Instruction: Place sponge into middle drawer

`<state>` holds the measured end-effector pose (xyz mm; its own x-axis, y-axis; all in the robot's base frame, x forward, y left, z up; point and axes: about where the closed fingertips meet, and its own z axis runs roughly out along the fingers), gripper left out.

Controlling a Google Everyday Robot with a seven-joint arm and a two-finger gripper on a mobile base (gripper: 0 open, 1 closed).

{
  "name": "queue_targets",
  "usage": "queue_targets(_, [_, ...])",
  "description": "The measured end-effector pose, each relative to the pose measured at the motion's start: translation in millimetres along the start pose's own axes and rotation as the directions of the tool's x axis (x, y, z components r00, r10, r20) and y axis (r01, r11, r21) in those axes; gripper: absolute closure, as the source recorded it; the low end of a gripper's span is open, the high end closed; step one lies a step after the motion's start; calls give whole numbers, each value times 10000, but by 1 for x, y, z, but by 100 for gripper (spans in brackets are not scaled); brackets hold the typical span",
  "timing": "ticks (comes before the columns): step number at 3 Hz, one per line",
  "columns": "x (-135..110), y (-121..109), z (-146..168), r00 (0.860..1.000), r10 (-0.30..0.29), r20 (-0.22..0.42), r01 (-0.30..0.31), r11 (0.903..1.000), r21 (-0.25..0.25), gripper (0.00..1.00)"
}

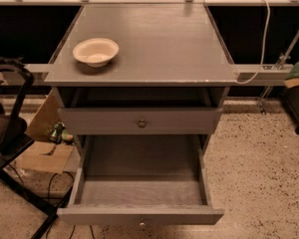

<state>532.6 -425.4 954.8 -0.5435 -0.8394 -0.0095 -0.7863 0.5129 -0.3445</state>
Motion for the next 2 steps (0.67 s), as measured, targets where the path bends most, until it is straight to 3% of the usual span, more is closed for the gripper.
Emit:
queue_targets(1, [22, 48, 39, 9883, 497, 1439, -317, 9917, -1243, 100])
queue_targets(2, [51, 113, 70, 9316, 1893, 3103, -992, 9537, -2841, 100])
